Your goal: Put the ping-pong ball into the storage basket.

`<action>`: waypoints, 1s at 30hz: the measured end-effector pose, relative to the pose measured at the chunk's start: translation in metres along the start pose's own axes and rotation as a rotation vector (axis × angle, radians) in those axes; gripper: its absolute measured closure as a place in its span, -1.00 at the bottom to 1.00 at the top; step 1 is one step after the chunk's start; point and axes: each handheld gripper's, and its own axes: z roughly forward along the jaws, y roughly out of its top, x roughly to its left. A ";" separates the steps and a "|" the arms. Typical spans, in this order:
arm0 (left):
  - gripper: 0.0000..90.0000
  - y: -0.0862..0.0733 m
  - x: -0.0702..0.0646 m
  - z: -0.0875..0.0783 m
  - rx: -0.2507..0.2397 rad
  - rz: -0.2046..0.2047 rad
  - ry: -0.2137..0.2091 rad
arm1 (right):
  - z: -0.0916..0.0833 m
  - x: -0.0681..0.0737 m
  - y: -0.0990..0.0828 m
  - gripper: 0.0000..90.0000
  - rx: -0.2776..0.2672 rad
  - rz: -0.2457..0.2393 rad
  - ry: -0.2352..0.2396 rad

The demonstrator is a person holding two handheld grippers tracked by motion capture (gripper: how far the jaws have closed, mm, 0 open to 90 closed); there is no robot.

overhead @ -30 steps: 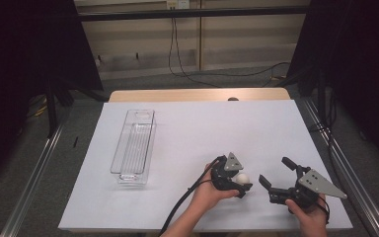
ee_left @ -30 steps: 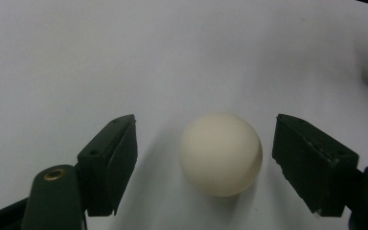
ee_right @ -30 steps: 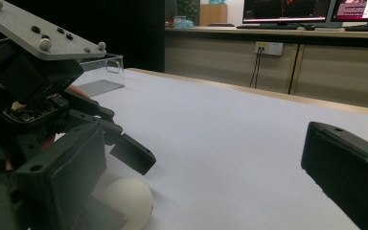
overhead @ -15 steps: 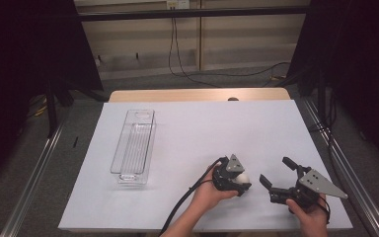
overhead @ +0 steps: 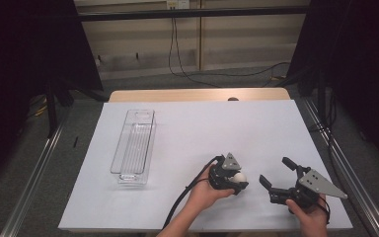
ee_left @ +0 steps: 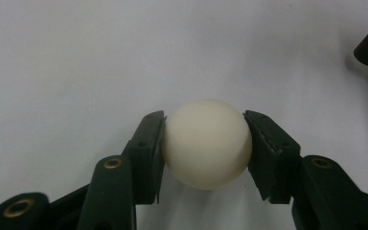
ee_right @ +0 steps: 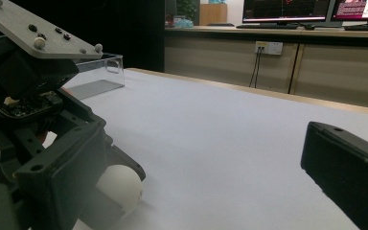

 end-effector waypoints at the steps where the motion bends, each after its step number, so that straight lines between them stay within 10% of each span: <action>1: 0.14 -0.001 0.000 -0.001 -0.005 -0.006 0.001 | 0.000 0.000 0.000 -0.97 -0.001 -0.003 0.002; 30: 0.14 -0.008 0.013 -0.029 -0.043 -0.077 0.031 | 0.001 0.001 0.000 -0.97 0.007 -0.003 0.004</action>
